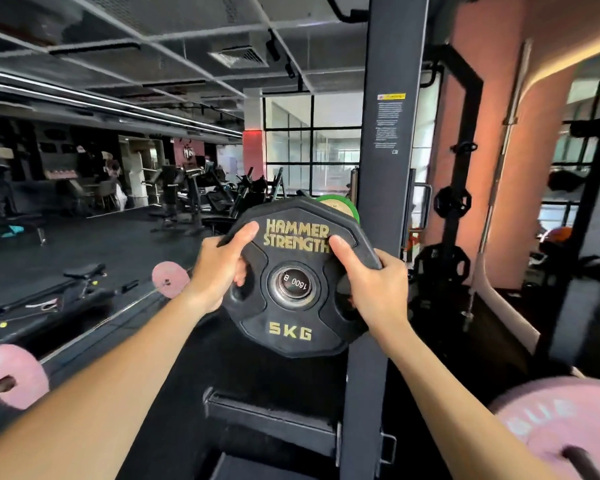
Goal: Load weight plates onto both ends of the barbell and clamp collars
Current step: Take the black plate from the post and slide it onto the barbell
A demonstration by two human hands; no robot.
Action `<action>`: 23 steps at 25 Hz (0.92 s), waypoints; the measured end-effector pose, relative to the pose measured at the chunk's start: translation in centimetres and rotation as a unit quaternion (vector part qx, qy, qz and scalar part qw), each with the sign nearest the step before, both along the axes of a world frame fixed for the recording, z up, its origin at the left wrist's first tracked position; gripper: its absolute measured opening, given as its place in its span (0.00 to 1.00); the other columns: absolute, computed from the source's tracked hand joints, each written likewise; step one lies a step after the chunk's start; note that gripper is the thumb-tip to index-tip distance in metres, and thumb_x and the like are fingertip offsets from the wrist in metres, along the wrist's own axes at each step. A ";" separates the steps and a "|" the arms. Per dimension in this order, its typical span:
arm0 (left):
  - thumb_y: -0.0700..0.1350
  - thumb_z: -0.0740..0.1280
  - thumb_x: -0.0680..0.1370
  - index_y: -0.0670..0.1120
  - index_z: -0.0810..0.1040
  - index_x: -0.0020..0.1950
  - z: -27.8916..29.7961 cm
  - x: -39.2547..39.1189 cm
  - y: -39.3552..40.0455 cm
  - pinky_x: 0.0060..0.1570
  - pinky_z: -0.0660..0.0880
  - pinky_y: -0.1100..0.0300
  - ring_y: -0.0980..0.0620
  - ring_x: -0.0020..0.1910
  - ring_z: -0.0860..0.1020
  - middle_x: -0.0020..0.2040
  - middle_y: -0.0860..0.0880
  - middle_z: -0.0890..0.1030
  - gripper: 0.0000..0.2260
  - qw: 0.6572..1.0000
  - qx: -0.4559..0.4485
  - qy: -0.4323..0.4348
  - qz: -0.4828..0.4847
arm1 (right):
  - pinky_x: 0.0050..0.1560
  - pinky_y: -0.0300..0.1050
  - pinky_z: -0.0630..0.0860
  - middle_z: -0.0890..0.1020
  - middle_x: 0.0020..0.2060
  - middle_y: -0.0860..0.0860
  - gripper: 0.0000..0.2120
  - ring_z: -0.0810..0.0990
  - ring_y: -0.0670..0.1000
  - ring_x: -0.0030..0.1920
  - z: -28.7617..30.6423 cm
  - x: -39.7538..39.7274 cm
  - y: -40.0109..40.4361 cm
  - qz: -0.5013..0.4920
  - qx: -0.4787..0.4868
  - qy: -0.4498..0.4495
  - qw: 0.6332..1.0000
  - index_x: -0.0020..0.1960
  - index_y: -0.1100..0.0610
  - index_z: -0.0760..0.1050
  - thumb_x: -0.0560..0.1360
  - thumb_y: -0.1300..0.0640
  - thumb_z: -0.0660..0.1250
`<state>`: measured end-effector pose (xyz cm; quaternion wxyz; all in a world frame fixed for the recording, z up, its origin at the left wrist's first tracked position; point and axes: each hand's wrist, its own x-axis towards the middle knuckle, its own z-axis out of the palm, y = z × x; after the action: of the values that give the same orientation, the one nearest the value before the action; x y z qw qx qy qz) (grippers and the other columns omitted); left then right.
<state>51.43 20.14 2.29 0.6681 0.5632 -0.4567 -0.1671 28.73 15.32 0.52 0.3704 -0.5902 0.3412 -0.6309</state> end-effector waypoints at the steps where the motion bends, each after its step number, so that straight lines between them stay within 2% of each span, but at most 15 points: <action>1: 0.69 0.69 0.64 0.36 0.79 0.37 0.0 0.1 -0.2 0.17 0.63 0.71 0.52 0.18 0.67 0.24 0.43 0.69 0.33 1.000 0.005 -0.004 0.003 | 0.26 0.43 0.69 0.76 0.22 0.46 0.31 0.73 0.47 0.24 0.0 0.1 -0.2 -0.004 -0.003 0.000 1.000 0.28 0.53 0.76 0.58 0.25 0.75; 2: 0.69 0.69 0.64 0.37 0.80 0.38 0.1 0.2 -0.3 0.16 0.62 0.72 0.53 0.18 0.67 0.25 0.43 0.69 0.33 1.000 0.005 -0.002 0.000 | 0.27 0.43 0.71 0.77 0.23 0.47 0.33 0.73 0.46 0.26 0.0 0.1 -0.3 -0.006 -0.006 0.000 1.000 0.30 0.56 0.77 0.59 0.25 0.75; 4: 0.70 0.71 0.63 0.35 0.80 0.41 0.2 0.4 -0.8 0.18 0.63 0.66 0.51 0.19 0.66 0.25 0.43 0.68 0.35 0.999 -0.006 0.014 -0.031 | 0.29 0.41 0.71 0.77 0.25 0.47 0.35 0.73 0.45 0.27 0.1 0.3 -0.6 -0.016 -0.012 0.002 1.000 0.31 0.59 0.75 0.59 0.25 0.75; 7: 0.70 0.72 0.61 0.41 0.78 0.37 0.2 0.5 -1.8 0.20 0.62 0.66 0.51 0.19 0.65 0.24 0.44 0.67 0.31 0.998 -0.011 0.025 -0.050 | 0.30 0.45 0.70 0.75 0.25 0.50 0.34 0.71 0.47 0.27 0.5 0.5 -1.3 -0.024 -0.009 0.012 1.000 0.28 0.55 0.69 0.59 0.25 0.75; 10: 0.73 0.74 0.58 0.42 0.76 0.36 -0.2 0.9 -2.9 0.20 0.63 0.64 0.50 0.21 0.64 0.26 0.44 0.66 0.33 0.997 -0.019 0.038 -0.062 | 0.31 0.46 0.69 0.75 0.26 0.52 0.38 0.72 0.48 0.28 0.6 0.6 -2.2 -0.028 -0.009 0.017 0.999 0.30 0.60 0.68 0.59 0.24 0.75; 13: 0.76 0.74 0.53 0.42 0.77 0.40 -0.7 1.3 -4.3 0.21 0.63 0.61 0.50 0.22 0.63 0.26 0.46 0.64 0.38 0.996 -0.025 0.058 -0.070 | 0.29 0.44 0.69 0.74 0.25 0.49 0.32 0.71 0.47 0.27 0.8 0.8 -3.4 -0.039 -0.018 0.028 0.999 0.28 0.53 0.69 0.58 0.24 0.74; 16: 0.76 0.74 0.54 0.42 0.79 0.42 -0.9 1.7 -6.1 0.24 0.63 0.57 0.50 0.22 0.64 0.25 0.47 0.65 0.39 0.995 -0.022 0.067 -0.074 | 0.29 0.43 0.70 0.75 0.24 0.48 0.30 0.72 0.46 0.26 1.1 1.1 -4.9 -0.042 -0.016 0.040 0.998 0.28 0.51 0.72 0.58 0.24 0.74; 19: 0.75 0.74 0.55 0.43 0.79 0.42 -1.2 2.1 -8.2 0.25 0.63 0.56 0.50 0.22 0.64 0.24 0.47 0.65 0.37 0.994 -0.022 0.072 -0.077 | 0.30 0.46 0.70 0.75 0.25 0.49 0.32 0.72 0.48 0.26 1.2 1.4 -6.9 -0.045 -0.013 0.047 0.998 0.28 0.53 0.72 0.59 0.24 0.74; 23: 0.75 0.75 0.55 0.46 0.79 0.38 -1.1 2.8 -11.7 0.23 0.61 0.57 0.51 0.22 0.62 0.24 0.49 0.64 0.33 0.994 -0.023 0.076 -0.080 | 0.26 0.41 0.67 0.71 0.22 0.46 0.30 0.69 0.48 0.23 0.9 2.0 -10.3 -0.041 -0.010 0.039 0.998 0.25 0.49 0.68 0.60 0.24 0.74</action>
<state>54.20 8.40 1.23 0.6979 0.4948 -0.4523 -0.2519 30.73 5.03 1.47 0.3243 -0.6034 0.3731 -0.6257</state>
